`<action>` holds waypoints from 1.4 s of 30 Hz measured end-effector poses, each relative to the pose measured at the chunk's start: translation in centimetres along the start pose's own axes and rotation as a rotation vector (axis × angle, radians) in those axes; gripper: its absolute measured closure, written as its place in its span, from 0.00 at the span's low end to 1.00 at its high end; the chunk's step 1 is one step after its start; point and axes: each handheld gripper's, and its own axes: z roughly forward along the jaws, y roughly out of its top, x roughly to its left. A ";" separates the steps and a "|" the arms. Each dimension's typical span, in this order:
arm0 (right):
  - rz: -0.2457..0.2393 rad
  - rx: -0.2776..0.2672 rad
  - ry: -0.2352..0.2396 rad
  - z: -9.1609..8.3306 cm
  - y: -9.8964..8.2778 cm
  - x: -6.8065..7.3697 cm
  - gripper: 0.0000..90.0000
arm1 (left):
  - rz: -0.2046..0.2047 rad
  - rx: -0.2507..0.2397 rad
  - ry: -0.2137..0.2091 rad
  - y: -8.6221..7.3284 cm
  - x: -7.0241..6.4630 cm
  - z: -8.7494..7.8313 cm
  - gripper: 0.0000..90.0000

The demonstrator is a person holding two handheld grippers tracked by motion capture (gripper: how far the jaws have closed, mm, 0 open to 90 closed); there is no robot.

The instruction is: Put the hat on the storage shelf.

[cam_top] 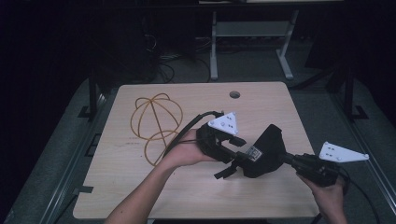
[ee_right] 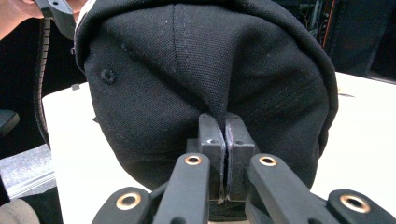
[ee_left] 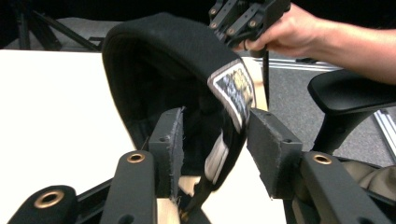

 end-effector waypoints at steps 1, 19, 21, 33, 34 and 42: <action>0.004 0.004 -0.002 -0.1 0.1 -0.1 0.98 | -0.005 0.000 0.002 -0.2 0.0 -0.1 0.60; -0.002 0.024 -0.010 -1.2 2.1 -1.1 0.98 | -0.037 0.043 0.075 -4.8 -0.4 -1.6 0.55; 0.001 0.027 -0.005 -1.2 2.2 -1.3 0.98 | -0.037 0.056 0.089 -5.4 -0.5 -1.6 0.54; -0.011 0.044 -0.009 -1.9 4.4 -2.0 0.98 | -0.061 0.065 0.131 -8.5 -1.1 -1.9 0.50; -0.013 0.045 -0.009 -2.0 4.7 -2.0 0.98 | -0.065 0.059 0.133 -8.7 -1.1 -1.9 0.49; -0.024 0.060 -0.006 -2.0 6.3 -2.1 0.98 | -0.075 0.073 0.149 -10.4 -1.4 -1.5 0.47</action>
